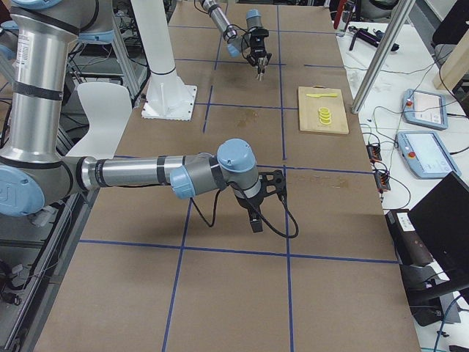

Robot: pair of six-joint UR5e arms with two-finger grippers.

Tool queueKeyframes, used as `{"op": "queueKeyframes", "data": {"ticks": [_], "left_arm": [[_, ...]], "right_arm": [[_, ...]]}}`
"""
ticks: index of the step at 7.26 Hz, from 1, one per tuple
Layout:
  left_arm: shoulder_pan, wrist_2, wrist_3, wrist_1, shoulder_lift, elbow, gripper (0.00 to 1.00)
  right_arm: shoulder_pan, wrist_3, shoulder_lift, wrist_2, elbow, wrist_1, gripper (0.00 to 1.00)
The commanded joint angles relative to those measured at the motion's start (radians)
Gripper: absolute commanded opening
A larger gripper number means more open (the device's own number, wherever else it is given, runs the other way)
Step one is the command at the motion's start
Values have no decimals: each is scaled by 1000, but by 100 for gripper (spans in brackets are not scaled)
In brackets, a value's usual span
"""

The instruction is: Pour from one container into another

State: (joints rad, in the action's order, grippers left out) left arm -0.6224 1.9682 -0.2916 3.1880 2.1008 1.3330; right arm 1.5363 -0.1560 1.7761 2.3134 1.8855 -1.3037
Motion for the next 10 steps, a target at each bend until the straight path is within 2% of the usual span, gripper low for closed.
{"op": "queueKeyframes", "data": {"ticks": [1, 3, 4, 6, 7, 8, 9, 10], "left_arm": [[33, -2, 37, -37, 60, -9, 0], [44, -3, 66, -75, 91, -17, 0], [58, -52, 65, -80, 93, -17, 0], [59, -71, 63, -80, 93, -21, 0], [59, -72, 65, -80, 93, -21, 0], [59, -77, 62, -80, 93, -21, 0], [59, -80, 62, -80, 91, -21, 0], [59, -80, 62, -80, 91, -21, 0]], "right_arm": [[-62, -196, -1, 1, 111, -2, 100], [-174, -375, 0, -3, 216, -3, 100], [-264, -519, 0, -61, 280, -3, 100], [-484, -792, 3, -298, 374, 26, 100], [-581, -879, 23, -416, 373, 112, 100], [-606, -887, 75, -461, 373, 223, 100], [-625, -902, 176, -494, 369, 395, 100], [-652, -974, 198, -532, 369, 450, 100]]}}
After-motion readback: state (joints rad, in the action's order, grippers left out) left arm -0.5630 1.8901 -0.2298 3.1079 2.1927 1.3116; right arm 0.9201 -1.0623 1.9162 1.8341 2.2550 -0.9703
